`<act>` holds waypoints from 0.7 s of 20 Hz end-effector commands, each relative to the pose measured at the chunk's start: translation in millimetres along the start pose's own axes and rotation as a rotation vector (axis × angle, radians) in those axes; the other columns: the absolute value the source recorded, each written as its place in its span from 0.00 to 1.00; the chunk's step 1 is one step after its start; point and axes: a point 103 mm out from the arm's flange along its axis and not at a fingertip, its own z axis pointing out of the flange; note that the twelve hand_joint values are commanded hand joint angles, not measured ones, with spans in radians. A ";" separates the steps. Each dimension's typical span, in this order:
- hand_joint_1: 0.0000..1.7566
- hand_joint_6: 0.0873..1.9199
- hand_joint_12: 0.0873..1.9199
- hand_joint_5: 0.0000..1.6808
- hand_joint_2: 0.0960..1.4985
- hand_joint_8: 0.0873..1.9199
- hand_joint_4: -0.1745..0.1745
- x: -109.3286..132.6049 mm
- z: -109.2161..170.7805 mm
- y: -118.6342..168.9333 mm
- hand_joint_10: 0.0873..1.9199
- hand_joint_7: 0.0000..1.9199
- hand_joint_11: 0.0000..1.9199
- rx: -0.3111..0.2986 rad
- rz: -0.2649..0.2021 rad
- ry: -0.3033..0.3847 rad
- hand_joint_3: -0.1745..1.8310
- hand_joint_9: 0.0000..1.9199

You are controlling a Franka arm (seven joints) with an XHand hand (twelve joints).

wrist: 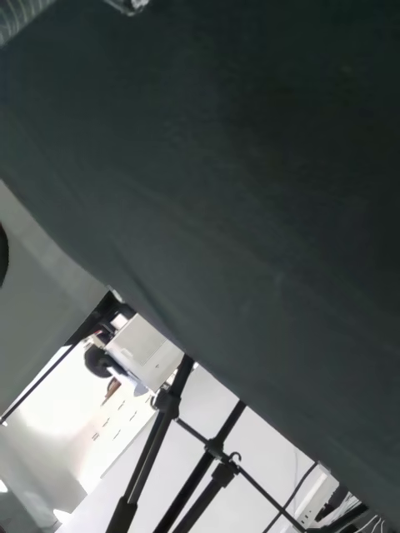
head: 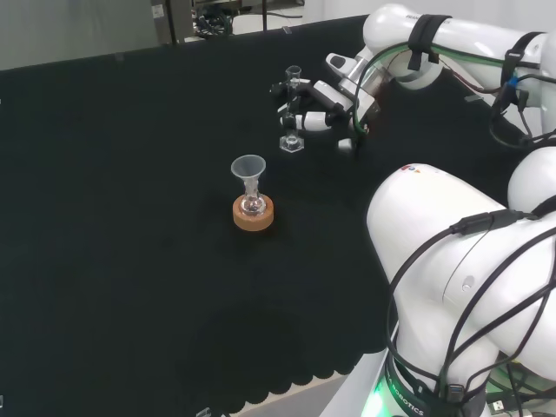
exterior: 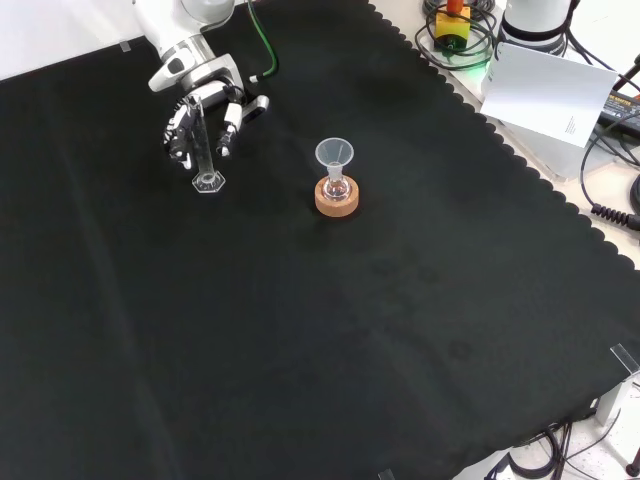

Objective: Put the graduated cylinder back on the table.

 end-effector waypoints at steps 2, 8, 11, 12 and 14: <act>0.50 0.12 0.64 0.23 0.63 0.27 0.39 0.2 -8.1 -4.2 0.00 0.21 0.24 0.006 0.034 0.023 0.00 0.46; 0.44 0.00 0.71 0.16 0.59 0.28 0.39 6.4 -23.1 -5.2 0.00 0.05 0.10 -0.003 0.067 -0.011 0.00 0.31; 0.43 0.00 0.73 0.13 0.58 0.29 0.39 12.2 -32.7 -9.6 0.00 0.01 0.06 -0.022 0.102 -0.045 0.00 0.28; 0.42 0.00 0.73 0.13 0.58 0.29 0.39 14.6 -36.4 -12.0 0.00 0.01 0.05 -0.028 0.116 -0.057 0.00 0.27; 0.41 0.00 0.74 0.12 0.57 0.26 0.40 20.8 -45.8 -19.3 0.00 0.00 0.03 -0.056 0.143 -0.096 0.00 0.25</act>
